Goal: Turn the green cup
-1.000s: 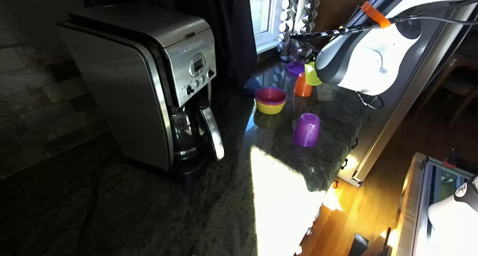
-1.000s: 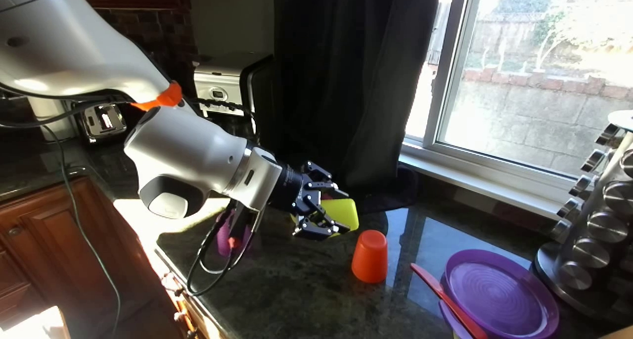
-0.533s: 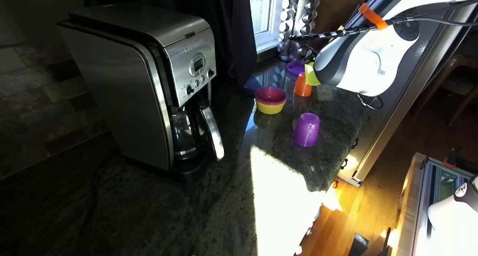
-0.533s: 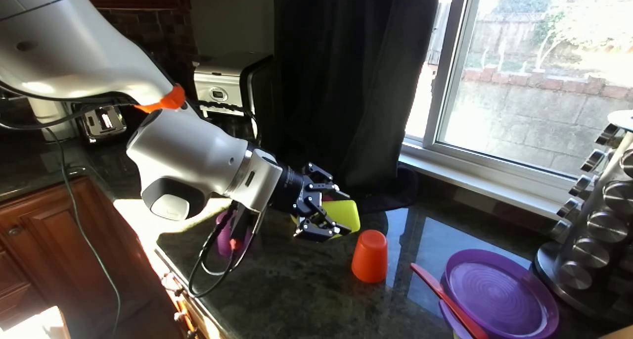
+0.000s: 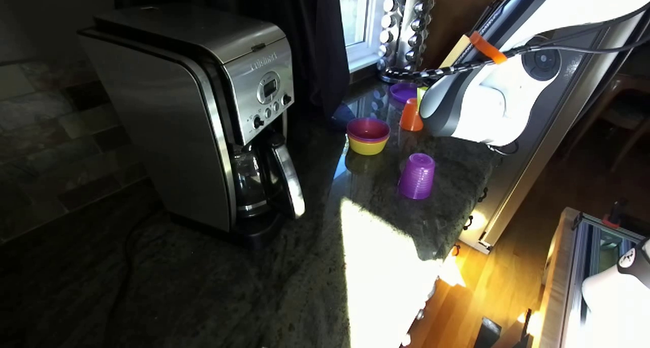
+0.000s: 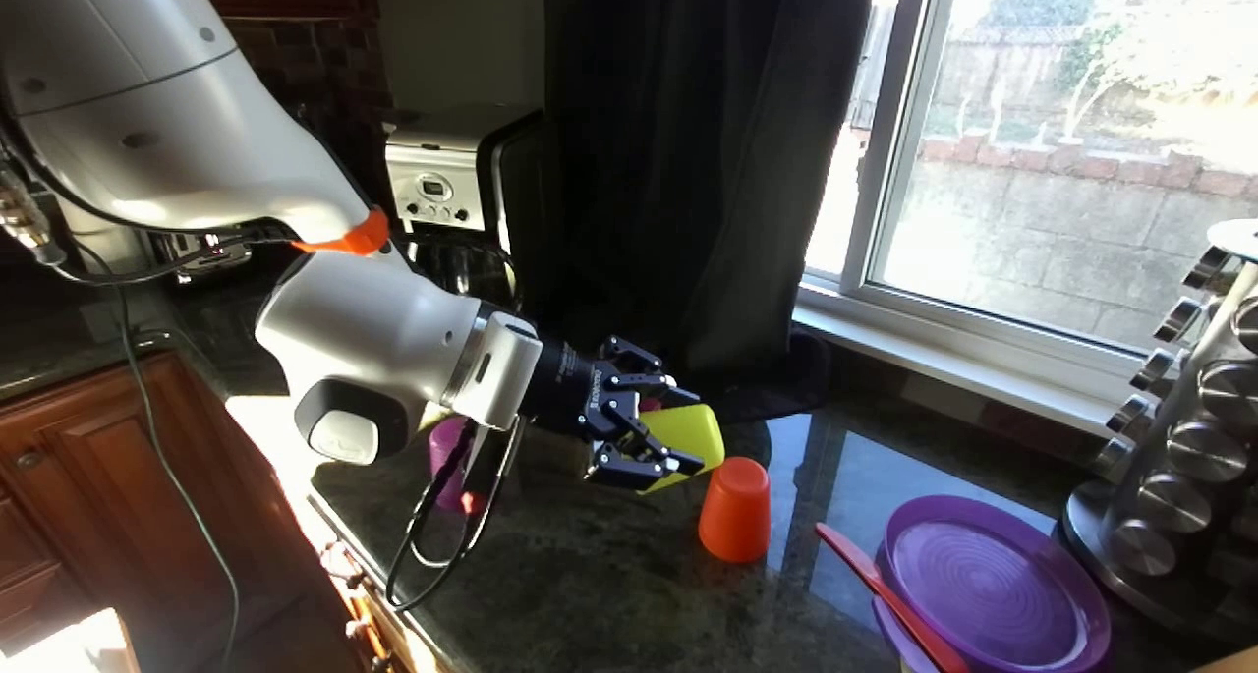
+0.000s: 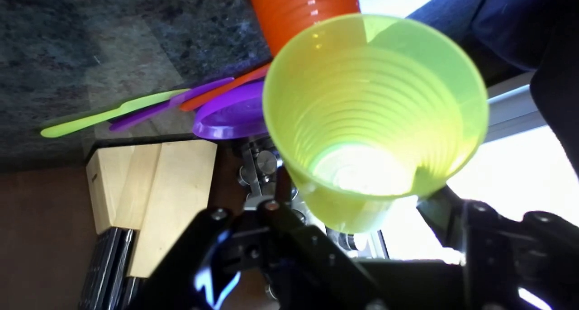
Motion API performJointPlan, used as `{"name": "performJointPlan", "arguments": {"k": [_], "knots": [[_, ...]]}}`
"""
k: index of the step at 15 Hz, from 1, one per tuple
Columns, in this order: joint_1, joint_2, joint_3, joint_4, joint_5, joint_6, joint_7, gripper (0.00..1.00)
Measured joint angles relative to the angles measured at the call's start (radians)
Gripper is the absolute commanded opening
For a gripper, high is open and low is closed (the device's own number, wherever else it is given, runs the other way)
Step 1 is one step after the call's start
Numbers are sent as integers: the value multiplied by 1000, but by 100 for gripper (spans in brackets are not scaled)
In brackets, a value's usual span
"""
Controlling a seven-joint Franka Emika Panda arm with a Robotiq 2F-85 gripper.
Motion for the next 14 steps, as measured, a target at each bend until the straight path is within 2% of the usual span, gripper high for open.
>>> {"name": "performJointPlan", "arguments": {"k": [11,12,14], "knots": [[48,130,-4,139,47,34,14,43],[52,139,-4,156,60,51,30,68],[54,145,-4,165,60,55,31,68]]}}
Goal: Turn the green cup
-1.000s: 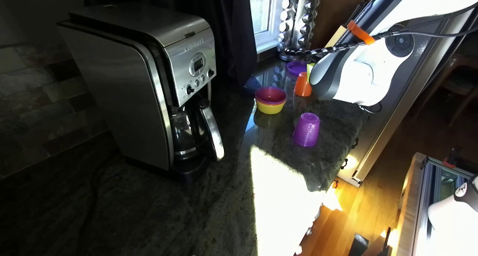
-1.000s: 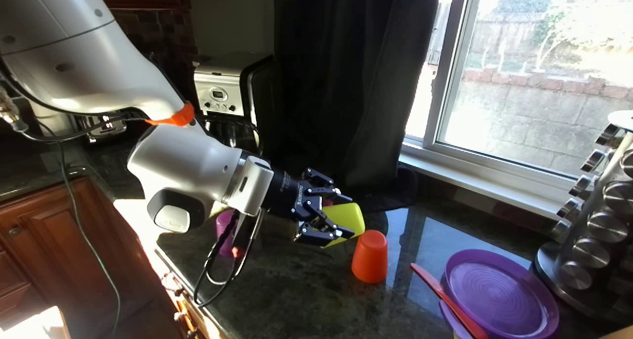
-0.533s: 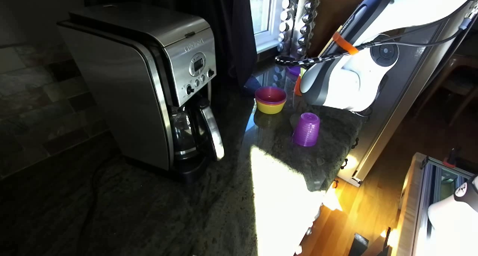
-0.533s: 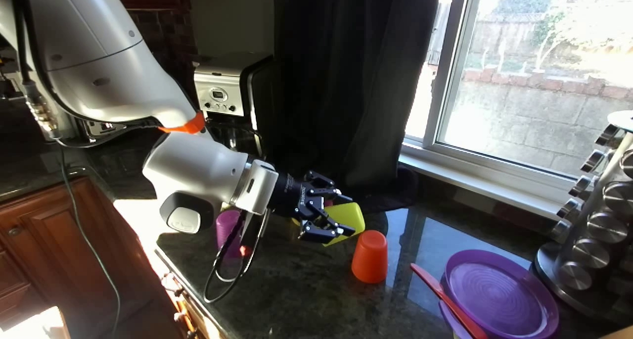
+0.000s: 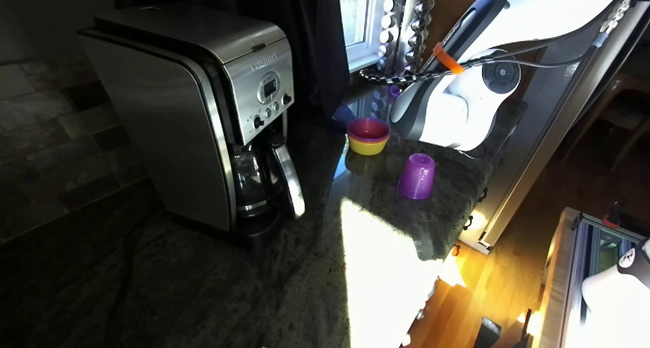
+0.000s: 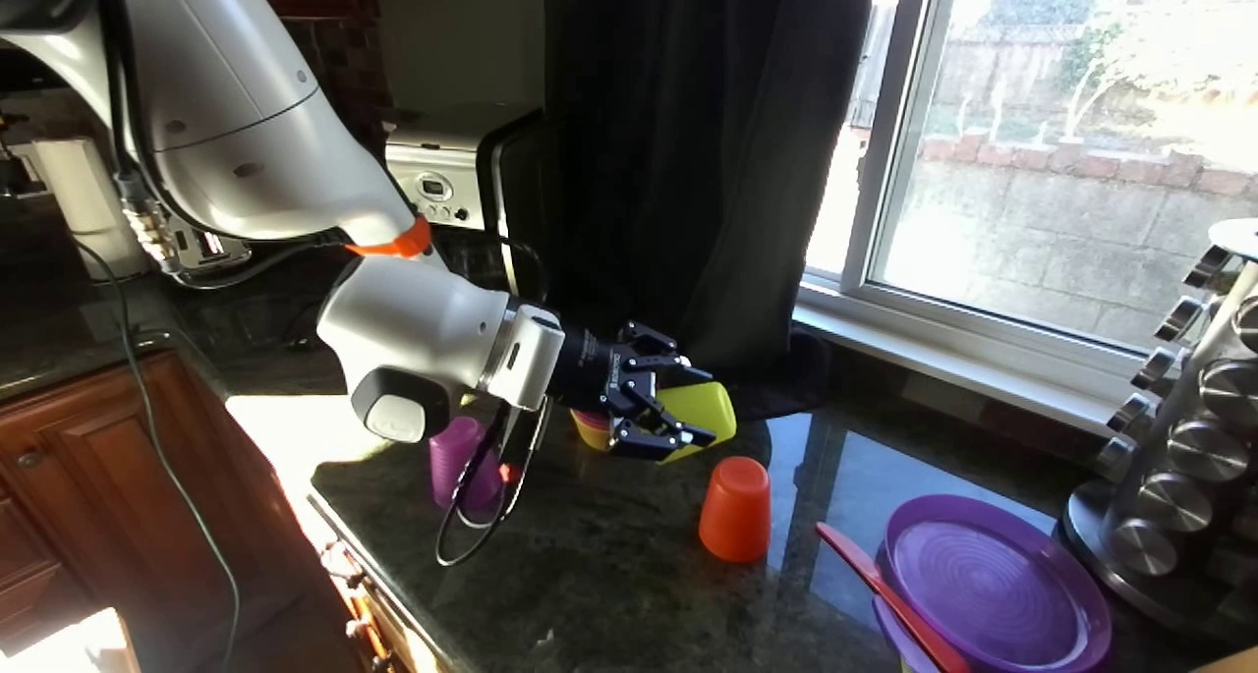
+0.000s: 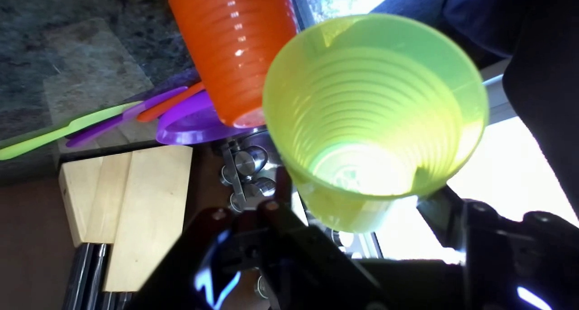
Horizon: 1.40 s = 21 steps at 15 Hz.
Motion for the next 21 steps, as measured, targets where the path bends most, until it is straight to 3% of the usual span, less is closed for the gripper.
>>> {"name": "performJointPlan", "arguments": {"k": [6,7,10,14,18,21], "knots": [[0,0,-2,0,0,0,0,68],[0,0,-2,0,0,0,0,43],[0,1,-4,0,4,15,-2,43],[1,24,-13,-7,82,128,-19,43],[81,39,-118,-6,222,126,-59,43],[101,62,-153,0,310,126,-87,43]]}}
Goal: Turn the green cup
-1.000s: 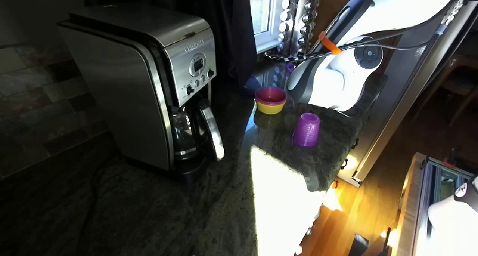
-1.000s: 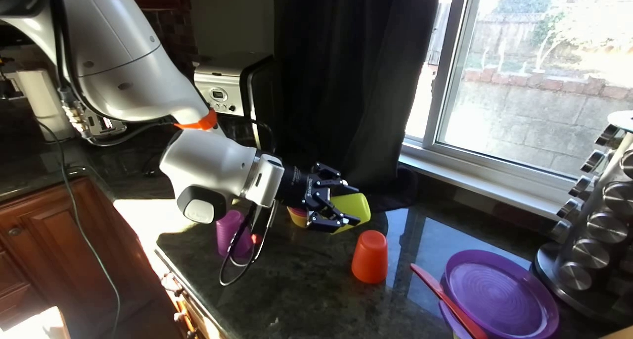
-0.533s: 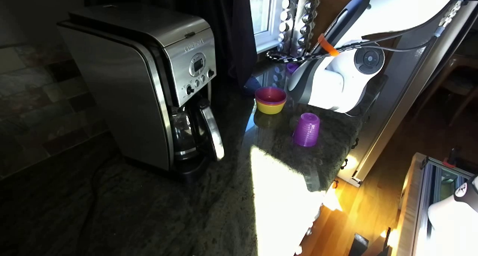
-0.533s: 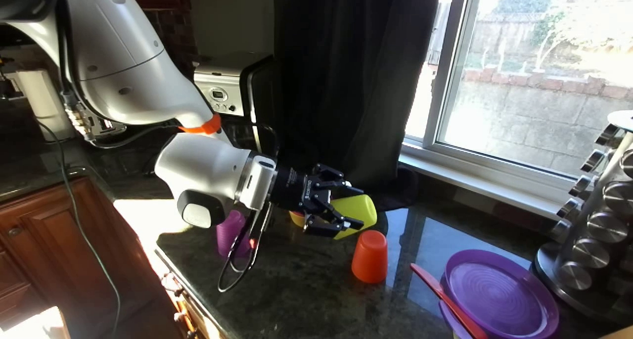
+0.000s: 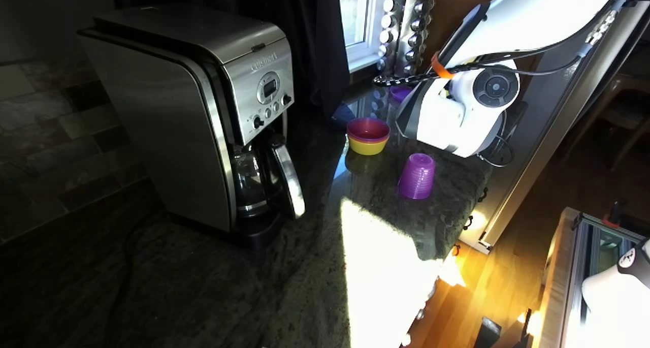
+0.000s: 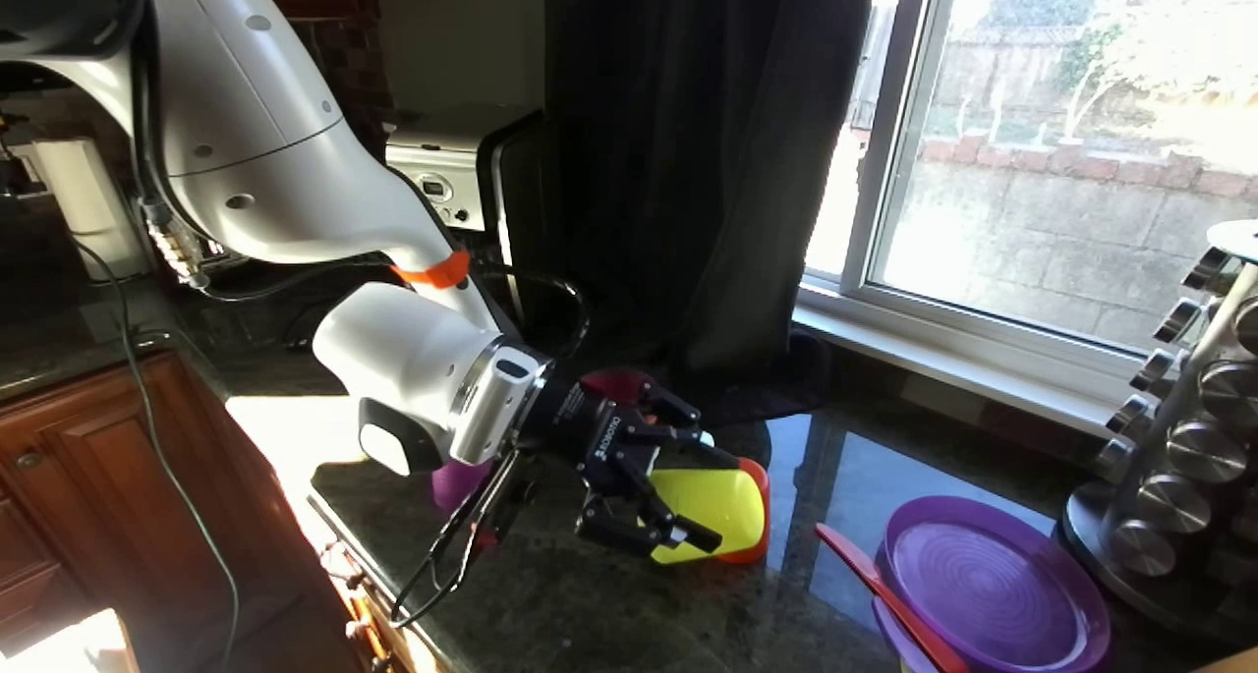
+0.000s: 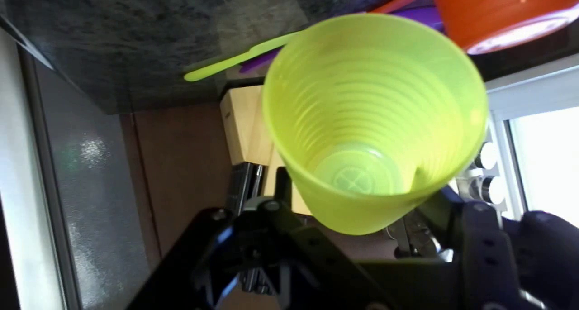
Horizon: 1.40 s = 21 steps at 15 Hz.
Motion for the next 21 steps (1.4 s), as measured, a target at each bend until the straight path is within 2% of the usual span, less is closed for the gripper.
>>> {"name": "performJointPlan", "arguments": {"k": [3,7,10,14,17,21], "knots": [[5,33,-18,17,55,0,-20,43],[33,99,-75,72,105,0,-42,43],[132,145,-180,111,127,0,-45,43],[325,182,-307,124,143,0,-46,43],[421,188,-330,124,143,0,-58,43],[505,198,-361,126,143,0,-74,43]]}}
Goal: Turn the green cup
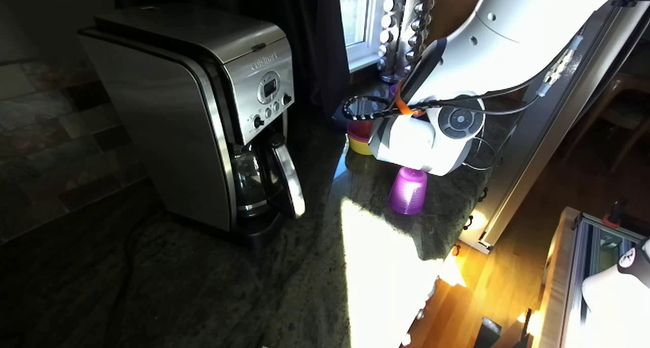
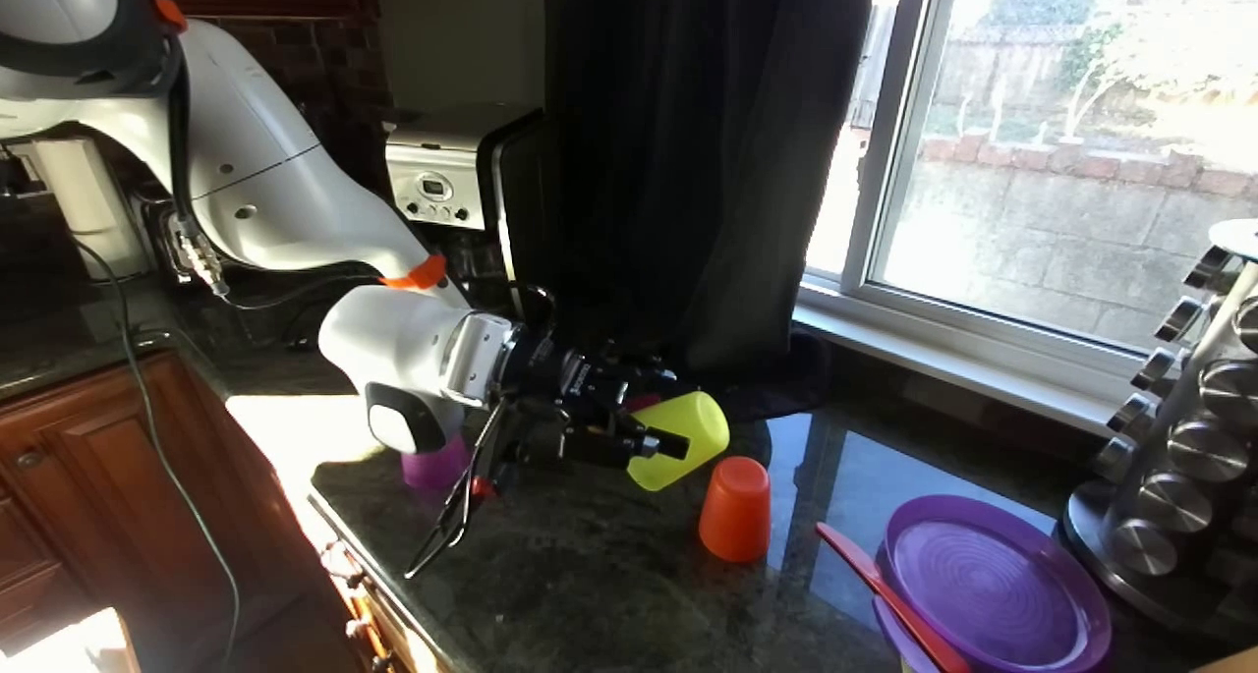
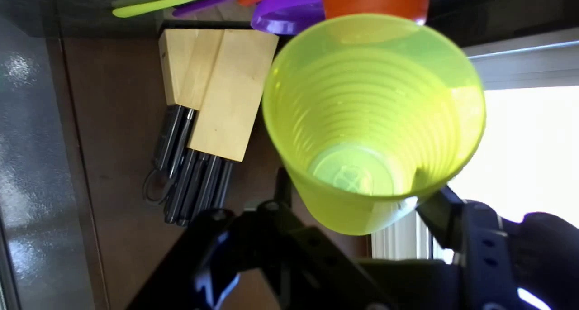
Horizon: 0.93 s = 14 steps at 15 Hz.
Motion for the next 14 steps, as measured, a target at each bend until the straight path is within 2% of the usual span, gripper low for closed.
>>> {"name": "performJointPlan", "arguments": {"k": [5,6,9,10,11,13,14], "knots": [[27,5,-7,6,-1,0,-21,43],[27,5,-6,7,-3,-1,-24,68],[27,5,-5,8,-9,-6,-24,68],[27,5,-5,8,-9,-6,-24,43],[27,5,-5,8,-9,-6,-24,43],[-15,-5,38,12,-14,9,-27,43],[-6,5,21,15,-7,4,-27,43]]}}
